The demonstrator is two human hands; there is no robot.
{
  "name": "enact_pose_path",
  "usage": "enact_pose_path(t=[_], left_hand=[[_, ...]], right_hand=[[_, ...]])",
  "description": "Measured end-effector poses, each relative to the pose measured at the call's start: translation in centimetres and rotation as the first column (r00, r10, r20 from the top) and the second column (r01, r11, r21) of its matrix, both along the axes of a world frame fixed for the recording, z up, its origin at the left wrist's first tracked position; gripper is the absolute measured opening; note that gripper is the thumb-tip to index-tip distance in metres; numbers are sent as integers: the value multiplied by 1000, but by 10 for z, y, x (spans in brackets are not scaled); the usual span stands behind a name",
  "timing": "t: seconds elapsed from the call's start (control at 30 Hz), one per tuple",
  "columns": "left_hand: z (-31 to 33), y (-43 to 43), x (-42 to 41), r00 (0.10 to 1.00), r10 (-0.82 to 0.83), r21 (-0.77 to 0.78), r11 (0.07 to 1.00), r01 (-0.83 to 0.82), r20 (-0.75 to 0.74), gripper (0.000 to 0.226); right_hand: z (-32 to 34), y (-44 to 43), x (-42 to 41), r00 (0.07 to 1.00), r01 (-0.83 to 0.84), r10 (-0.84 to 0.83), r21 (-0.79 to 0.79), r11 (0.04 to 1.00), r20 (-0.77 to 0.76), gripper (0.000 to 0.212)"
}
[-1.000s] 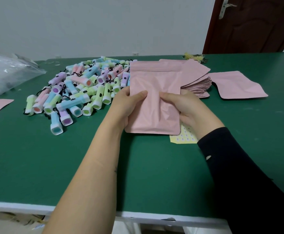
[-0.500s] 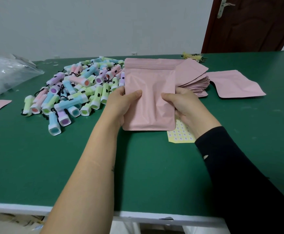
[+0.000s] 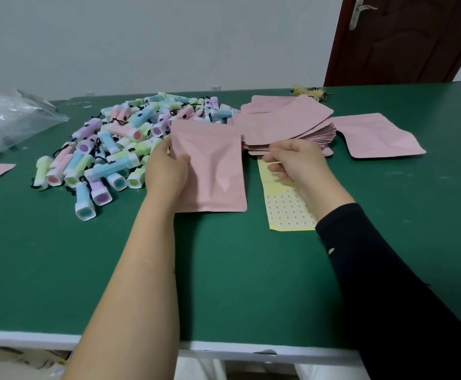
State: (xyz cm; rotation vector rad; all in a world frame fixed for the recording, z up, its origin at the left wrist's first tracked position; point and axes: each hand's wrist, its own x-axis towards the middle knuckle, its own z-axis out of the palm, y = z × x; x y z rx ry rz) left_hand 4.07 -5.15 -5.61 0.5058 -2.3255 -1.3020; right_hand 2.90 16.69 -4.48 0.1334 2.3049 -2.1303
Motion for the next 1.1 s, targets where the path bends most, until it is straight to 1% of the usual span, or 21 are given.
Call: enact_pose_path(t=[0.07, 0.1, 0.13, 0.17, 0.2, 0.23, 0.27, 0.3, 0.33, 0.37, 0.4, 0.43, 0.5, 0.53, 0.63, 0.73, 0.87, 1.03, 1.1], left_hand=[[-1, -1, 0, 994, 96, -114, 989, -90, 50, 63], [0, 1, 1, 989, 143, -178, 975, -135, 35, 61], [1, 5, 3, 987, 162, -237, 958, -161, -13, 57], [2, 12, 4, 988, 132, -281, 948, -150, -82, 52], [2, 21, 4, 989, 50, -321, 942, -94, -142, 47], [3, 32, 3, 983, -68, -358, 934, 1, -173, 41], [2, 43, 2, 965, -204, -401, 908, 124, -163, 36], [-1, 55, 2, 933, -341, -463, 850, 252, -117, 33], [-4, 66, 1, 888, -457, -529, 765, 367, -44, 32], [-9, 75, 1, 841, -540, -571, 678, 463, 41, 36], [-13, 81, 1, 800, -587, -580, 611, 540, 127, 42], [-17, 83, 2, 770, -605, -569, 566, 596, 205, 48], [-24, 83, 3, 736, -601, -562, 508, 653, 312, 53], [-26, 82, 3, 730, -594, -562, 494, 663, 338, 53], [-28, 81, 3, 734, -592, -535, 523, 664, 332, 51], [-29, 83, 4, 755, -584, -524, 561, 641, 298, 46], [-29, 85, 4, 774, -572, -512, 596, 619, 271, 37], [-28, 90, 5, 800, -544, -499, 635, 589, 253, 26], [-28, 92, 6, 809, -529, -499, 645, 579, 256, 23]], right_hand=[[0, 13, -3, 1000, 24, -24, 47, 999, -7, 18], [0, 19, -4, 999, 32, -31, 81, 996, -15, 20], [-2, 25, -5, 999, 42, -39, 125, 991, -26, 21], [-3, 30, -5, 998, 53, -47, 175, 983, -39, 22], [-5, 36, -6, 997, 64, -52, 229, 971, -55, 22], [-6, 42, -6, 996, 68, -48, 282, 957, -76, 22], [-8, 47, -6, 995, 59, -27, 334, 941, -100, 21], [-9, 53, -5, 992, 38, 11, 394, 918, -123, 19], [-10, 58, -3, 989, 7, 63, 459, 889, -137, 18], [-12, 63, -1, 983, -31, 120, 518, 855, -138, 18], [-12, 67, 0, 976, -77, 178, 568, 819, -125, 16], [-13, 69, 2, 967, -128, 235, 611, 781, -98, 15], [-14, 70, 4, 948, -226, 318, 665, 712, -18, 17], [-14, 70, 5, 942, -260, 336, 674, 692, 19, 19], [-14, 67, 7, 930, -320, 356, 685, 655, 94, 27], [-15, 63, 8, 927, -318, 362, 719, 617, 100, 29], [-14, 59, 9, 926, -305, 369, 729, 612, 78, 19], [-15, 55, 10, 937, -271, 346, 712, 648, 43, 16], [-16, 53, 10, 943, -253, 331, 719, 647, 34, 17]])
